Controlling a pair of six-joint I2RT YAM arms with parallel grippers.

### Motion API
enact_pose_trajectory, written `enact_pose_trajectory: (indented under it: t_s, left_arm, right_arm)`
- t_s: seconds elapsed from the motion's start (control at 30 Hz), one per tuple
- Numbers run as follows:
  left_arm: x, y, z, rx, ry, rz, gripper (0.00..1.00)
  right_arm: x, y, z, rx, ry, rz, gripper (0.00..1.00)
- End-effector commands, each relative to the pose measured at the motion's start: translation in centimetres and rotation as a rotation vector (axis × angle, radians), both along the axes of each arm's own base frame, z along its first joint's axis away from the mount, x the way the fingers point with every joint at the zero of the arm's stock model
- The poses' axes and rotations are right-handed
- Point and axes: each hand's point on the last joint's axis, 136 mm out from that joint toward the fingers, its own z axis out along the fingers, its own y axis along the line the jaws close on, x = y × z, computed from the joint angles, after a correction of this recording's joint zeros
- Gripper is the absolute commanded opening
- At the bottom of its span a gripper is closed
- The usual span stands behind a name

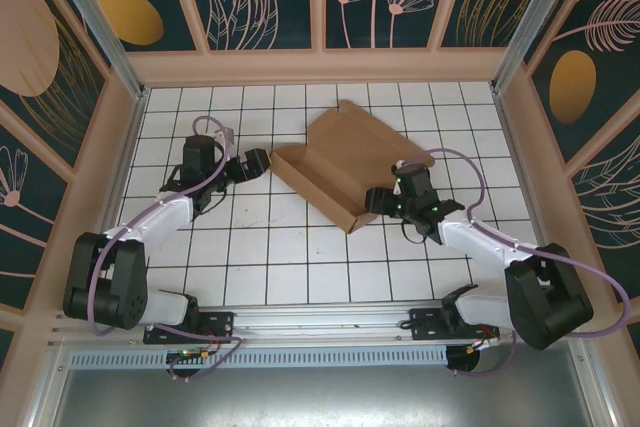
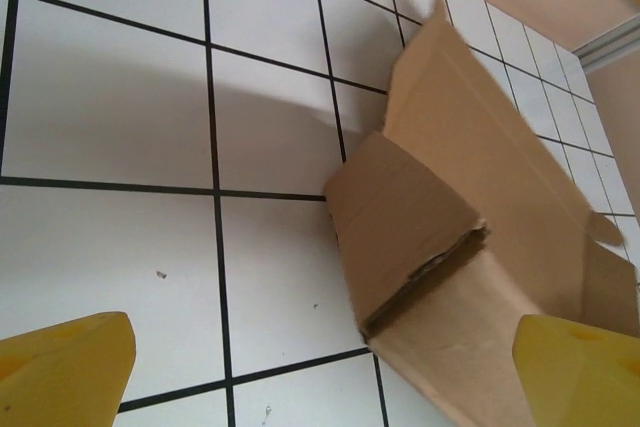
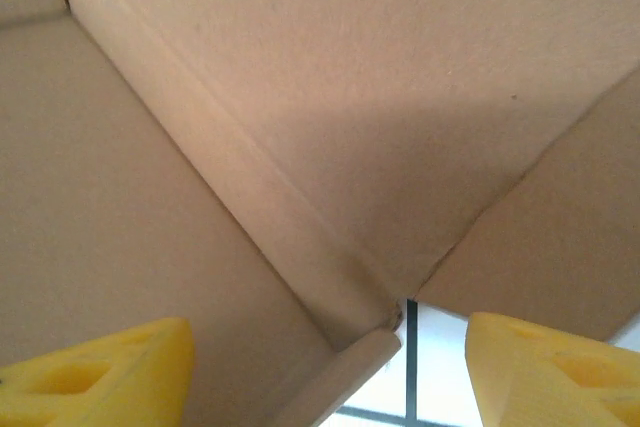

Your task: Fold the paper box

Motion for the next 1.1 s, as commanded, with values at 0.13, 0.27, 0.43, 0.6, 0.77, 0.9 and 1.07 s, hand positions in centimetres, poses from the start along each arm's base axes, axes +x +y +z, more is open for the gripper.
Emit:
enact_pose_trajectory:
  t_s: [0.13, 0.27, 0.43, 0.6, 0.77, 0.9, 1.07]
  left_arm:
    - [0.4, 0.1, 1.1, 0.036, -0.034, -0.006, 0.98]
    - [0.8, -0.5, 0.3, 0.062, -0.016, -0.059, 0.98]
    - [0.2, -1.1, -3.7, 0.065, 0.132, -0.103, 0.75]
    - [-2.9, -1.9, -6.5, -0.001, 0.207, -0.136, 0.72]
    - [-6.0, -3.8, -7.7, -0.099, 0.250, -0.184, 0.71]
    - [-7.4, -4.8, -8.2, -0.139, 0.257, -0.174, 0.71]
    - [-7.3, -3.9, -9.2, -0.089, 0.265, -0.131, 0.69]
  right_arm:
    - [-1.7, 0.7, -3.0, -0.027, 0.064, -0.016, 0.72]
    - [-1.7, 0.8, -4.1, -0.099, 0.086, -0.013, 0.73]
    - [-1.0, 0.4, -3.7, -0.131, 0.059, -0.024, 0.73]
    - [1.0, -0.3, -2.8, -0.150, 0.018, -0.039, 0.73]
    - [4.8, -2.0, -1.4, -0.168, -0.030, -0.065, 0.73]
    - [7.2, -2.3, -0.3, -0.165, -0.064, -0.061, 0.73]
    - [7.8, -1.4, 2.5, -0.126, -0.140, 0.014, 0.85]
